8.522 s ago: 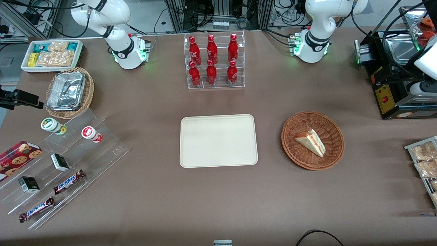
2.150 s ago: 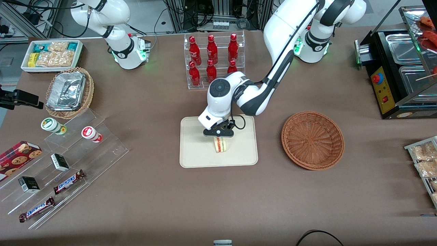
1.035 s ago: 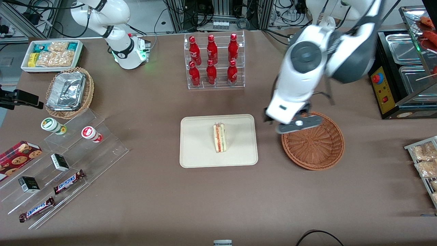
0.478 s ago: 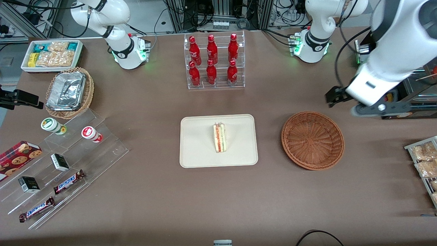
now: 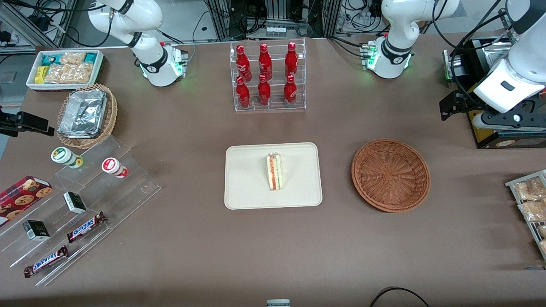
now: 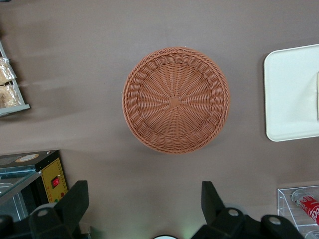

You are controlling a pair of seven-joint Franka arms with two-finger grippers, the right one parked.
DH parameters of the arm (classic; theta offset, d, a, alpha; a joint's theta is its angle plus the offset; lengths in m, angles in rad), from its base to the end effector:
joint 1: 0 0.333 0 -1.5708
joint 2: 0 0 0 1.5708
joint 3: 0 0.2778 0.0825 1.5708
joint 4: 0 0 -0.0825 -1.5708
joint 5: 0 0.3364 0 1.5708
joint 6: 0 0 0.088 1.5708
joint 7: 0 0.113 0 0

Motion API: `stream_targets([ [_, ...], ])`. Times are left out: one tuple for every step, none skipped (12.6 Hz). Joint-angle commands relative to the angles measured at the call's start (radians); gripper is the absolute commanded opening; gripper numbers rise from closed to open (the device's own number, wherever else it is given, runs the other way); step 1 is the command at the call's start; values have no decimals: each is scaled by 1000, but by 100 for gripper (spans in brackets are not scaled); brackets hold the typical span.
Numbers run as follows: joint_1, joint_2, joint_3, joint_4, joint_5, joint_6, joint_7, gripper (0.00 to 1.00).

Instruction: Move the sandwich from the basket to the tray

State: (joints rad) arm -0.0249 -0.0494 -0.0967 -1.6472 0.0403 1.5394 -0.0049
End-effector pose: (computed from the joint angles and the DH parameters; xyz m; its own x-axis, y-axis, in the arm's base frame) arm 0.4853 -0.0557 0.5700 0.9917 -0.1146 -0.0583 -0.1173 -0.9921 -0.0453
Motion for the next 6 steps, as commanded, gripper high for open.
stream_targets([
  [-4,9,-9,12,-14,-1,-6,100],
  [-9,14,-9,23,-14,-1,-9,100],
  [-9,11,-8,26,-16,-4,0,100],
  [-10,9,9,27,-13,-8,-3,100],
  [-23,3,31,26,-13,-22,3,100],
  [-36,3,54,27,-16,-21,3,100],
])
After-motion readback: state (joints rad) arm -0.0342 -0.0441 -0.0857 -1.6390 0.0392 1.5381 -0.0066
